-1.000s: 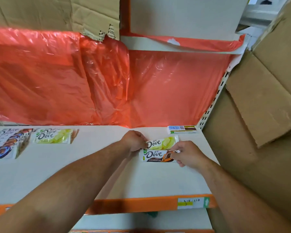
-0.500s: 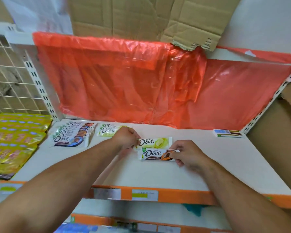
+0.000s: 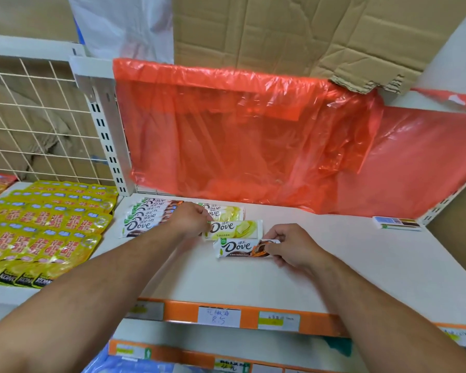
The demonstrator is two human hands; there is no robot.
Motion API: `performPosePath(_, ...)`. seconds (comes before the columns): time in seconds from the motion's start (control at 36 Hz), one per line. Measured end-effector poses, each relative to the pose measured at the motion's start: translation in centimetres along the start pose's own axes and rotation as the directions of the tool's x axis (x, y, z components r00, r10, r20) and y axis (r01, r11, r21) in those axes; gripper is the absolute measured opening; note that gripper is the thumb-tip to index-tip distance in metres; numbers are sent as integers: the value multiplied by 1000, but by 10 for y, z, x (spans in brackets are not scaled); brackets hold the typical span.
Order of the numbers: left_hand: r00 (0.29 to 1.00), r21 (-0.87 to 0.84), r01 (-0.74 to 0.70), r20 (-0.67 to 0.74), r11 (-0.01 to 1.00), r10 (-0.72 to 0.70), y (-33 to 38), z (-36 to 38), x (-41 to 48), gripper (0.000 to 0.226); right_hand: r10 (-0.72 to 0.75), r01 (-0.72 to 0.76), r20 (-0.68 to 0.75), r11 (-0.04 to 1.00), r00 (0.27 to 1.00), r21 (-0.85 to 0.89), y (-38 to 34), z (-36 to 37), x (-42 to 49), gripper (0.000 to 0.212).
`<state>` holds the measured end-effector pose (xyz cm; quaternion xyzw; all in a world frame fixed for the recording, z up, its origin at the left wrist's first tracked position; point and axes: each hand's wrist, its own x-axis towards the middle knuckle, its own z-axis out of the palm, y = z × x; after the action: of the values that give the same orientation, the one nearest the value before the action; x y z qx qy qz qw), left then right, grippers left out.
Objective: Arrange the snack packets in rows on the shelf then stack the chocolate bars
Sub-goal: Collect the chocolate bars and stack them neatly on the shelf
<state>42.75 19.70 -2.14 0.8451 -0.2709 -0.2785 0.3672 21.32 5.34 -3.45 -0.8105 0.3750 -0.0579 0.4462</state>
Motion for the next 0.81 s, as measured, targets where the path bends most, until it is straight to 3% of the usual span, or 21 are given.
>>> performPosePath(0.17,996,162,5,-87,987,10,5,-10,1,11,-24,26,42,999,999,-40,-11,2,17,8)
performPosePath(0.47,991,311,-57,-95,949,91,-3,-19,16,22,-44,47,75,998,996,-39,-24,14,35,10)
performPosePath(0.58,982,458,-109,-88,883,166,-4,-22,30,19,-32,33,42,999,999,-33,-24,16,39,14)
performPosePath(0.69,943,636,-201,-80,745,323,-8,-23,43,16,-9,9,8,999,1000,-47,-27,19,38,15)
performPosePath(0.81,928,700,-234,-46,675,369,-15,-26,56,20,17,-17,-22,1000,1000,-16,-28,23,38,14)
